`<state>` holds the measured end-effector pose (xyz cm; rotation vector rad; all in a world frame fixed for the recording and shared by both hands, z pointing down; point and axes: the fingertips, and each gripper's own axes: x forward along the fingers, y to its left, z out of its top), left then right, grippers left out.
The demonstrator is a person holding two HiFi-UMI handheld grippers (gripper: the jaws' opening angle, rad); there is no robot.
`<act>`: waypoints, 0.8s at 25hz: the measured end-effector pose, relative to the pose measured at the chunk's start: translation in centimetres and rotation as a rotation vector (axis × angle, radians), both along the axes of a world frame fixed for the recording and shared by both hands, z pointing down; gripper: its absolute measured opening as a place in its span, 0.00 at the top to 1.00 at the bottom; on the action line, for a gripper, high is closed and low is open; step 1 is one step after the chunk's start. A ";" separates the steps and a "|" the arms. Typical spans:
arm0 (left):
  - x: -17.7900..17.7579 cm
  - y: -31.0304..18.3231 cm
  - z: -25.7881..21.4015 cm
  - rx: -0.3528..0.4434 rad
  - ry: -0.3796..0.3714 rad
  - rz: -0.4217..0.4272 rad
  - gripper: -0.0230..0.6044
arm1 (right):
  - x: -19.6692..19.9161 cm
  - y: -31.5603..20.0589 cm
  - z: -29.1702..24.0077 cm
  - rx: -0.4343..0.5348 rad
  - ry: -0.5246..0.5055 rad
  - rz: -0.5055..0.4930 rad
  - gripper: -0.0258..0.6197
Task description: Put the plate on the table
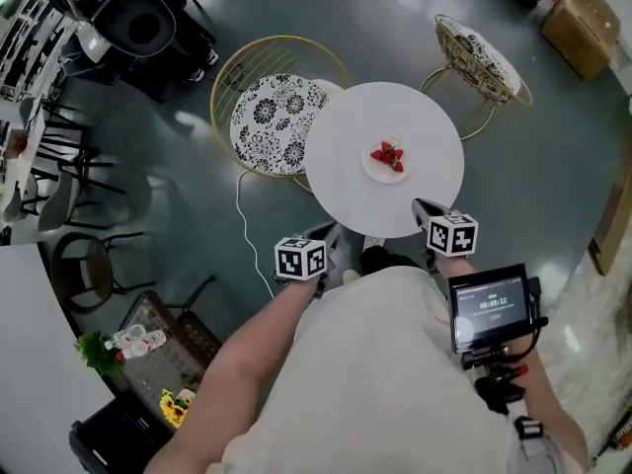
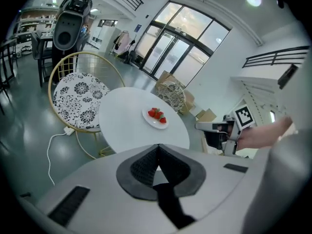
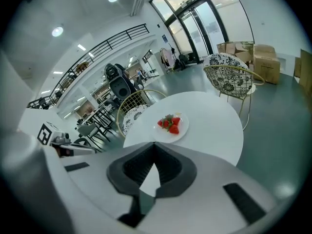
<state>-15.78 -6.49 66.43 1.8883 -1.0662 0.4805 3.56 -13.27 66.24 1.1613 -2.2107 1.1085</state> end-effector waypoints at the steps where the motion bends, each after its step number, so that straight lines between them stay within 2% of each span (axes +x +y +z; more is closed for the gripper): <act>1: 0.3 0.6 -0.2 0.012 0.007 0.014 0.96 | -0.3 0.4 -0.4 0.010 -0.011 -0.006 0.95; 4: 0.6 2.6 -1.8 0.065 0.006 0.033 0.96 | -0.9 2.5 -2.5 0.044 -0.039 -0.027 0.95; 14: 0.6 4.8 -8.3 0.265 0.059 0.004 0.96 | -1.3 7.5 -7.3 0.127 -0.087 -0.059 0.95; 20: 0.8 6.5 -9.9 0.332 0.076 0.013 0.95 | -1.6 9.6 -9.1 0.179 -0.103 -0.078 0.95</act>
